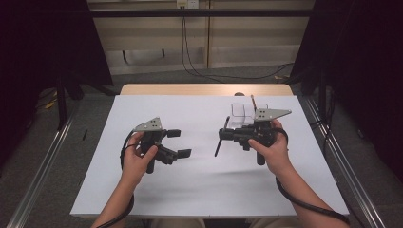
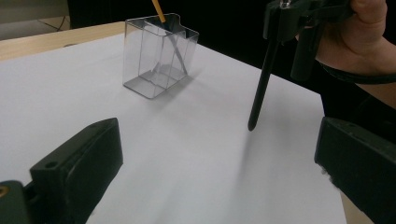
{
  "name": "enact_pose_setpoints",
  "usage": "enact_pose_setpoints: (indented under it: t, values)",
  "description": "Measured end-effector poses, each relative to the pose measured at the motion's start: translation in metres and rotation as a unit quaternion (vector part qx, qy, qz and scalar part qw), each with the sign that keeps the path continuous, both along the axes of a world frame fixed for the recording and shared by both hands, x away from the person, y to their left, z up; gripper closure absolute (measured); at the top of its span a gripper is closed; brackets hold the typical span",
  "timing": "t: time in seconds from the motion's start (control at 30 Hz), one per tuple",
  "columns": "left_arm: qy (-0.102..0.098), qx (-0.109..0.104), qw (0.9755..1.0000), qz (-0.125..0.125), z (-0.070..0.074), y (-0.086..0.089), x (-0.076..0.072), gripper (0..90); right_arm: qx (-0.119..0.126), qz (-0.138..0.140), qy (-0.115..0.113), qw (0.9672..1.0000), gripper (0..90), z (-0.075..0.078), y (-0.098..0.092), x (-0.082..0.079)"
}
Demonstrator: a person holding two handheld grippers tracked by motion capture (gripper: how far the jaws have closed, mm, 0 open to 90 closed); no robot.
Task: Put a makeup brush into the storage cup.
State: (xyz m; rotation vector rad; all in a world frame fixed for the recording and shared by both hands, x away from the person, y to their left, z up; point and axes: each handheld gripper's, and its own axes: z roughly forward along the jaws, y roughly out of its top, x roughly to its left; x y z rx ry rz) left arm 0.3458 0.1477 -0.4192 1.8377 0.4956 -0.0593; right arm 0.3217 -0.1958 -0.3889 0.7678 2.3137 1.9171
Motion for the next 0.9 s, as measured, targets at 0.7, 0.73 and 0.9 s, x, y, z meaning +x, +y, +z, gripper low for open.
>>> enact_pose_setpoints:
  t: [0.7,0.73,0.9]
  values:
    - [-0.01,0.01,0.9995,0.028,-0.001,0.036,-0.004,1.2,-0.002,0.002,-0.006,1.0,84.0,0.002,-0.005,-0.001]
    - [-0.009,0.009,0.9995,0.029,-0.001,0.038,-0.004,1.2,-0.002,0.002,-0.007,1.0,84.0,0.002,-0.005,-0.001]
    - [-0.013,0.01,0.9992,0.036,-0.001,0.045,-0.006,1.2,-0.002,0.001,-0.007,1.0,84.0,0.003,-0.006,-0.002]
